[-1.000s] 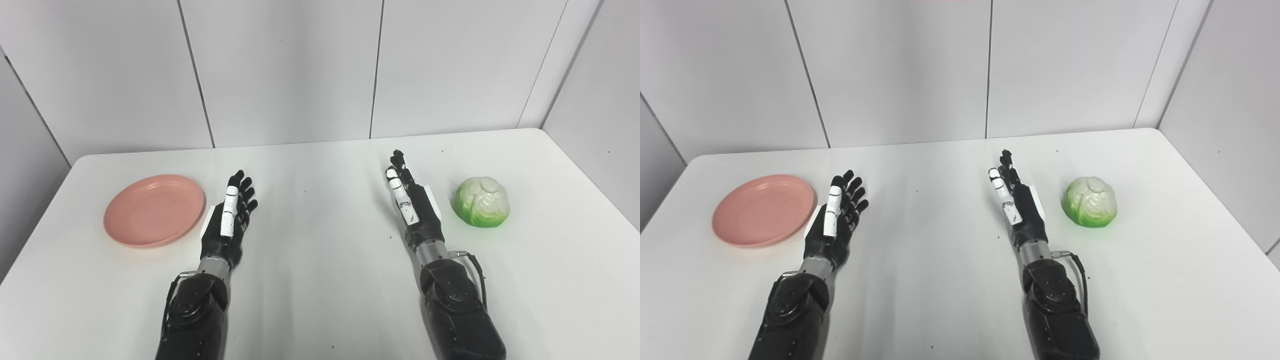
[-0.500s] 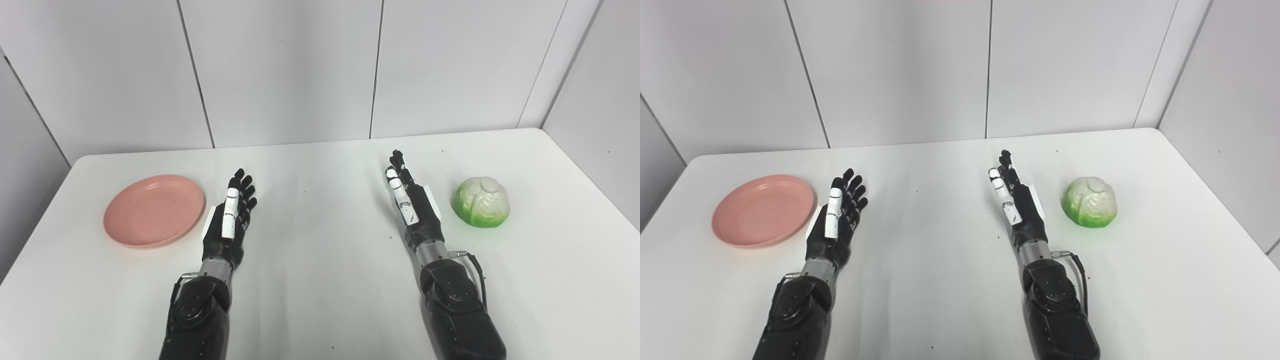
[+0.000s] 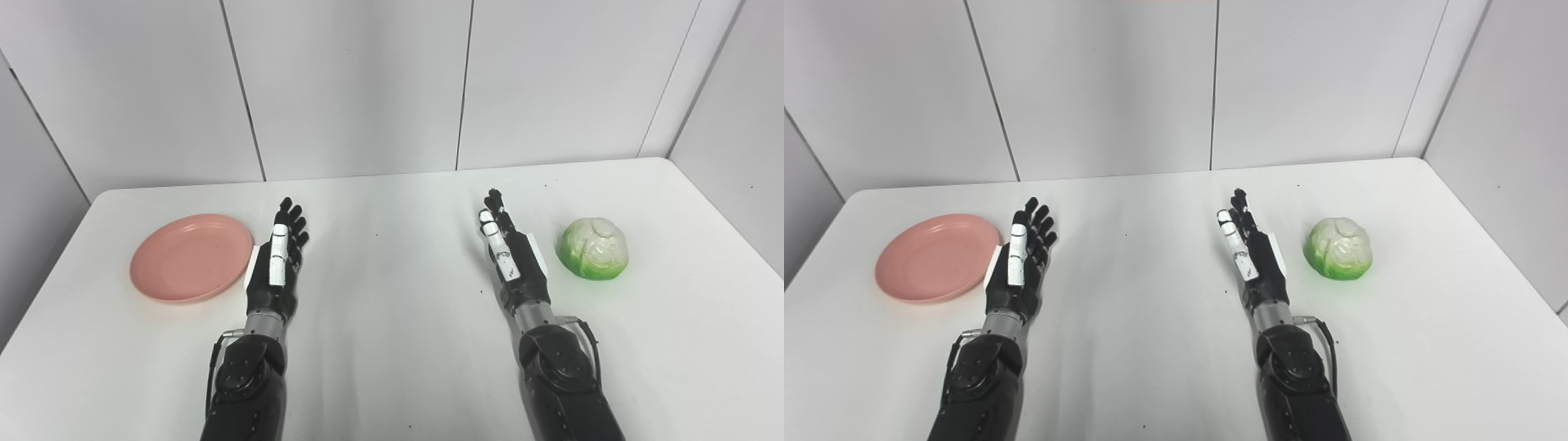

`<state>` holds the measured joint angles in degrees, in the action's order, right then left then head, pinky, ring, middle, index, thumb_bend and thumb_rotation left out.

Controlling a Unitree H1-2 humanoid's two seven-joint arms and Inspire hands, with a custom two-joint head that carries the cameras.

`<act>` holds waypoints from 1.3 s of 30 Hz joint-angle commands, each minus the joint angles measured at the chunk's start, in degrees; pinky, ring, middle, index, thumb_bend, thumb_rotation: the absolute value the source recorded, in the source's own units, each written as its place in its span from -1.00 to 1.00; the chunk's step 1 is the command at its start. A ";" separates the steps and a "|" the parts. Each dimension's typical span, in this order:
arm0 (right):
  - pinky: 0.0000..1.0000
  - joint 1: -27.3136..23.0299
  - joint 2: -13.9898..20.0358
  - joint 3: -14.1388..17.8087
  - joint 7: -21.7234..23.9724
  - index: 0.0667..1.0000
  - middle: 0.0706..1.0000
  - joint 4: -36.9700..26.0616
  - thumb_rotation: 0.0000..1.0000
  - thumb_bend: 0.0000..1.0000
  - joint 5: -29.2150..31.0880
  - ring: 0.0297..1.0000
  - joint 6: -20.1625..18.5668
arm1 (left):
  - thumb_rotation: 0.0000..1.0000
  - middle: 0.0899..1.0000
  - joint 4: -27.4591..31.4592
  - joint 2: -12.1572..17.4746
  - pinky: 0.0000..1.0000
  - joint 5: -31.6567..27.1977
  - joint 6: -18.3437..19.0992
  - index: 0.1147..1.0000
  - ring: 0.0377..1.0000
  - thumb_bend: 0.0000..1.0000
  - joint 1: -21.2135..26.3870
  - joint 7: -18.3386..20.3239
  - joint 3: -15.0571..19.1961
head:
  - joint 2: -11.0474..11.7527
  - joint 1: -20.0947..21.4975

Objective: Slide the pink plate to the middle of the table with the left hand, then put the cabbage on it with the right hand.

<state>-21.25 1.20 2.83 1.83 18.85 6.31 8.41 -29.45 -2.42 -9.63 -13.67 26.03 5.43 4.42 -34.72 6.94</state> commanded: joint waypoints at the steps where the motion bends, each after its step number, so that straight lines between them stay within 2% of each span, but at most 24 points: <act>1: 1.00 0.56 -0.99 0.39 0.15 1.00 1.00 -4.54 0.66 0.22 1.77 1.00 -2.93 | 1.00 1.00 1.62 -1.29 1.00 -0.37 -0.67 1.00 1.00 0.36 -2.93 0.50 -0.66 | 0.10 0.27; 3: 1.00 2.74 -2.20 0.80 0.62 1.00 1.00 -8.29 0.52 0.32 4.69 1.00 -5.57 | 1.00 1.00 4.12 -1.23 1.00 0.82 1.55 1.00 1.00 0.42 -4.37 0.06 -1.53 | 0.25 0.81; 5: 1.00 4.58 -2.32 0.24 2.07 1.00 1.00 -10.56 0.43 0.29 5.91 1.00 -5.62 | 1.00 1.00 5.12 -0.74 1.00 2.13 2.33 1.00 1.00 0.40 -5.06 0.00 -2.53 | 0.52 1.07; 7: 1.00 5.94 -1.83 -0.55 3.16 1.00 1.00 -11.74 0.46 0.24 5.75 1.00 -5.18 | 1.00 1.00 5.27 -0.19 1.00 2.44 2.47 1.00 1.00 0.45 -5.29 0.51 -3.19 | 0.75 0.85; 12: 1.00 7.18 -2.12 -0.29 3.39 1.00 1.00 -12.60 0.44 0.31 6.48 1.00 -5.25 | 1.00 1.00 5.88 -0.02 1.00 1.68 2.81 1.00 1.00 0.43 -6.07 1.32 -3.45 | 0.77 -0.06; 14: 1.00 7.21 -2.47 -0.01 3.63 1.00 1.00 -12.53 0.34 0.30 7.52 1.00 -4.97 | 1.00 1.00 6.74 -0.23 1.00 1.51 3.57 1.00 1.00 0.47 -6.60 1.14 -3.36 | 0.83 -0.20; 17: 1.00 7.16 -2.31 -0.23 3.76 1.00 1.00 -12.32 0.36 0.31 7.38 1.00 -4.87 | 1.00 1.00 8.04 -0.27 1.00 1.98 4.64 1.00 1.00 0.39 -7.19 0.83 -3.57 | 1.04 -0.54; 20: 1.00 7.28 -1.96 -0.44 3.97 1.00 1.00 -11.99 0.40 0.28 6.95 1.00 -4.48 | 1.00 1.00 10.11 -0.36 1.00 2.35 6.44 1.00 1.00 0.37 -7.88 0.58 -3.89 | 2.18 -4.14; 21: 1.00 7.34 -1.68 -0.48 4.13 1.00 1.00 -11.79 0.42 0.26 6.65 1.00 -4.02 | 1.00 1.00 11.70 -0.51 1.00 2.57 7.55 1.00 1.00 0.39 -8.06 0.17 -3.94 | 2.96 -7.35; 22: 1.00 7.38 -1.48 -0.42 4.38 1.00 1.00 -11.67 0.42 0.25 6.76 1.00 -3.81 | 1.00 1.00 13.65 -0.28 1.00 2.59 8.83 1.00 1.00 0.42 -7.97 0.17 -3.99 | 3.10 -7.95; 24: 1.00 7.34 -1.47 0.74 6.22 1.00 1.00 -11.43 0.40 0.27 10.56 1.00 -4.34 | 1.00 1.00 16.87 1.88 1.00 2.61 10.69 1.00 1.00 0.47 -5.97 1.32 -4.02 | 4.19 -11.63; 25: 1.00 7.39 -1.15 1.06 7.33 1.00 1.00 -11.16 0.24 0.33 11.86 1.00 -4.21 | 1.00 1.00 17.96 2.97 1.00 2.63 11.24 1.00 1.00 0.53 -4.92 1.81 -3.87 | 5.45 -15.25; 26: 1.00 7.43 -0.92 1.26 8.12 1.00 1.00 -10.94 0.25 0.34 12.62 1.00 -4.05 | 1.00 1.00 18.59 3.62 1.00 2.67 11.60 1.00 1.00 0.58 -4.31 2.07 -3.75 | 5.45 -15.25; 27: 1.00 7.43 -0.32 1.38 8.77 1.00 1.00 -10.35 0.26 0.34 12.54 1.00 -3.16 | 1.00 1.00 19.83 5.02 1.00 1.63 13.24 1.00 1.00 0.60 -2.95 2.38 -2.69 | 6.55 -18.28; 28: 1.00 7.42 0.14 1.37 9.12 1.00 1.00 -9.92 0.30 0.36 12.17 1.00 -2.46 | 1.00 1.00 20.64 5.94 1.00 0.79 14.46 1.00 1.00 0.62 -2.06 2.60 -1.93 | 6.55 -18.28; 30: 1.00 7.32 1.09 1.41 9.67 1.00 1.00 -8.78 0.37 0.36 11.25 1.00 -1.23 | 1.00 0.97 23.47 8.08 1.00 0.21 19.15 0.97 0.97 0.67 -0.27 1.35 0.15 | 8.52 -22.74; 31: 1.00 7.26 1.27 1.45 9.58 1.00 1.00 -8.48 0.40 0.38 10.93 1.00 -1.28 | 1.00 0.94 24.31 8.84 1.00 0.65 20.55 0.93 0.95 0.68 0.40 0.47 0.98 | 8.71 -23.04; 34: 1.00 7.86 1.87 1.27 7.63 1.00 1.00 -9.25 0.49 0.32 7.52 1.00 -0.87 | 1.00 0.84 23.83 10.92 0.96 1.01 19.88 0.83 0.87 0.70 2.64 -1.25 3.57 | 10.12 -25.74; 39: 1.00 8.86 2.19 1.74 7.44 1.00 1.00 -11.87 0.60 0.18 8.39 1.00 -3.65 | 1.00 0.72 19.40 15.89 0.78 1.71 17.71 0.69 0.76 0.75 6.05 -2.93 7.13 | 11.18 -27.49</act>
<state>-12.80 2.89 4.08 9.31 7.67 14.61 4.58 -10.23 11.35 -8.27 6.08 29.25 3.18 10.63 -23.47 -20.48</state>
